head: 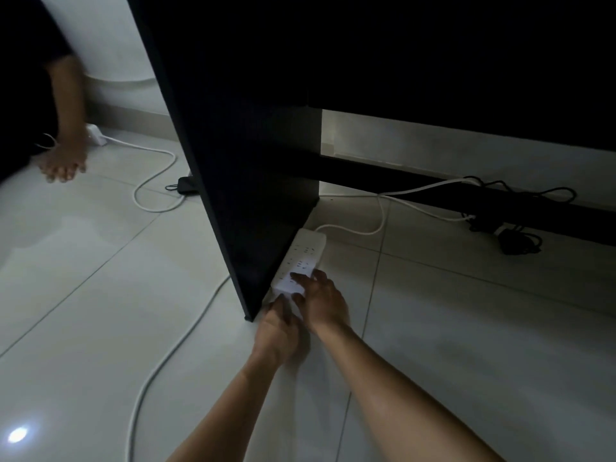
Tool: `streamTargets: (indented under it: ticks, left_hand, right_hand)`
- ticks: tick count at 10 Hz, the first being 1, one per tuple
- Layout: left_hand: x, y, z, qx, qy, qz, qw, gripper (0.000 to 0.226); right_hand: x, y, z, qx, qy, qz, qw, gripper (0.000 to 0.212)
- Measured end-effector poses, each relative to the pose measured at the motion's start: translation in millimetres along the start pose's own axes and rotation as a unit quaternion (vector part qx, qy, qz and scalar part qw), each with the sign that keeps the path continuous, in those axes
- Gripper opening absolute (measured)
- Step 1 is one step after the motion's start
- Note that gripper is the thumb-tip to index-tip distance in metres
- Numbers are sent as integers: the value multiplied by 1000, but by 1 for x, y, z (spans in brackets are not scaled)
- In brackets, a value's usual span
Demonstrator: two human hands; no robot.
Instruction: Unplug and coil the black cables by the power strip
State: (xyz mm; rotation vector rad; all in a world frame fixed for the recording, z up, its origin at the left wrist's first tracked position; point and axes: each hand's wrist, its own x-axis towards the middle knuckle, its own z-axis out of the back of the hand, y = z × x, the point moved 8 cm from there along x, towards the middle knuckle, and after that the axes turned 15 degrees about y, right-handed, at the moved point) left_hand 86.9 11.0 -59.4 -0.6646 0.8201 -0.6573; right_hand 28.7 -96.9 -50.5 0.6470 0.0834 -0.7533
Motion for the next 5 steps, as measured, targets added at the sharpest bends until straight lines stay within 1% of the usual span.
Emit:
streamTargets:
  ticks: [1,2,3,4,5]
  left_hand:
    - [6,-2,-4,8,34,-15,999,29]
    - [12,-3,-6,48,49,-39,997,36]
    - [10,-8,-5,115,48,8,992,36]
    - [9,-29,-13,191,49,5,980,40]
    - [0,-81,-28,278,81,-66,955,52]
  right_hand:
    - [4,2,-5,2,24,6,1000,47]
    - [4,0,-4,8,71,35,997,52]
    - [-2,-8,10,89,114,34,989,61]
    - [-19,-33,32,121,111,-15,986,65]
    - [-52,-80,75,100,74,-84,989,67]
